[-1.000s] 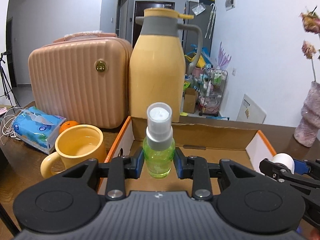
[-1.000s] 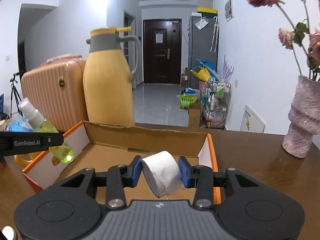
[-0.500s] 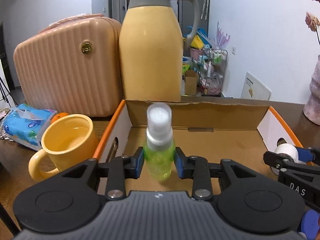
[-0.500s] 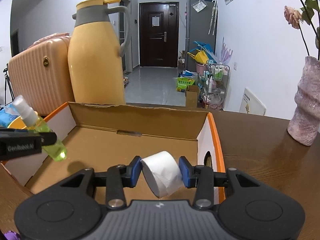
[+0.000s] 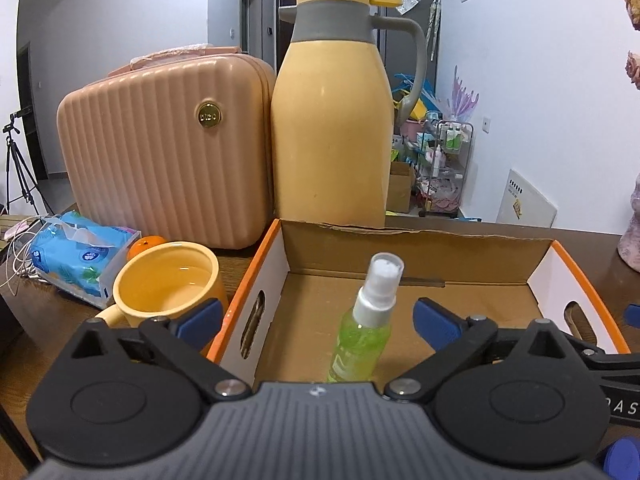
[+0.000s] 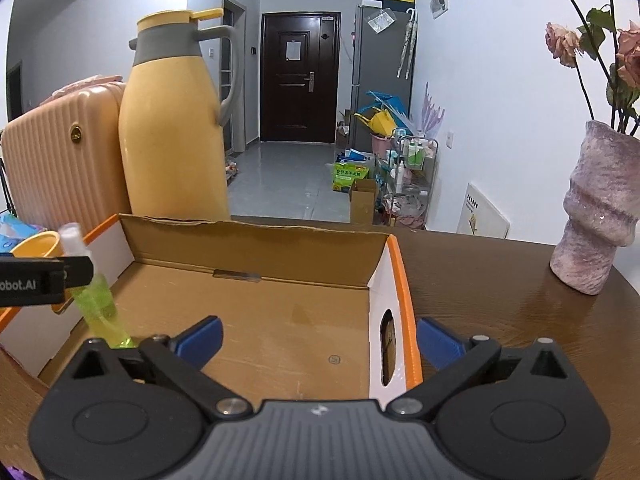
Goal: Organize rigid objects
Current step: 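Open both grippers to drop the spray bottle and tape roll into the box, then withdraw both tools from the box back toward the scattered items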
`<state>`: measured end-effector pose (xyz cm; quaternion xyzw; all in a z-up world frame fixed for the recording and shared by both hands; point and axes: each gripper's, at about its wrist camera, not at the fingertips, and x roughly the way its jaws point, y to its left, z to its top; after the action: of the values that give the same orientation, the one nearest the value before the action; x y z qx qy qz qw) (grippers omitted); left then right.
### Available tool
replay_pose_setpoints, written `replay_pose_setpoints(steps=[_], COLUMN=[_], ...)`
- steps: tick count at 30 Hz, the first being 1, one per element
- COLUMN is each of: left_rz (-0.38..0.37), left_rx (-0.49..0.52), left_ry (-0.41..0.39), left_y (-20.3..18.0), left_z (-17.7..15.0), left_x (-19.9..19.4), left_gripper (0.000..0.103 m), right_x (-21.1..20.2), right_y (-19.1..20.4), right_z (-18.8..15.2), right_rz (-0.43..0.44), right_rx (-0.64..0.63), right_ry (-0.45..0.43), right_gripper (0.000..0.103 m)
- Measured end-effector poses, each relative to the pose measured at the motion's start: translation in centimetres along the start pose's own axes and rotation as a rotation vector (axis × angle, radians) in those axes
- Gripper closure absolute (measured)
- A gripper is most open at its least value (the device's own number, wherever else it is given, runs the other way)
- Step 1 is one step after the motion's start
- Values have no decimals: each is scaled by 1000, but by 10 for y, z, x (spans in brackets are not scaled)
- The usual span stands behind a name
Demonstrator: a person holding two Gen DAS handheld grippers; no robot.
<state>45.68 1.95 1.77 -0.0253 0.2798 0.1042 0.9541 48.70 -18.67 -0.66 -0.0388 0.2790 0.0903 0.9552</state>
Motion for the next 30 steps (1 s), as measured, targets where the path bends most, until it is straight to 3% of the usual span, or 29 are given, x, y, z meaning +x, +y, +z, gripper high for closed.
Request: replay_pose_setpoints(steps=[11,30], left_rz=[-25,-36], left_rx=[-1,-4], left_ry=[-28,-47], left_y=[6,32], left_z=[-6,-21], left_x=[-24,-95], left_gripper=[0,0], right_x=[-25,-104], right_y=[1,6], right_z=[-1,-25], right_rz=[-4,-2], right_rx=[-13,-23], right_ry=[-45,-103], right_gripper=[0,0])
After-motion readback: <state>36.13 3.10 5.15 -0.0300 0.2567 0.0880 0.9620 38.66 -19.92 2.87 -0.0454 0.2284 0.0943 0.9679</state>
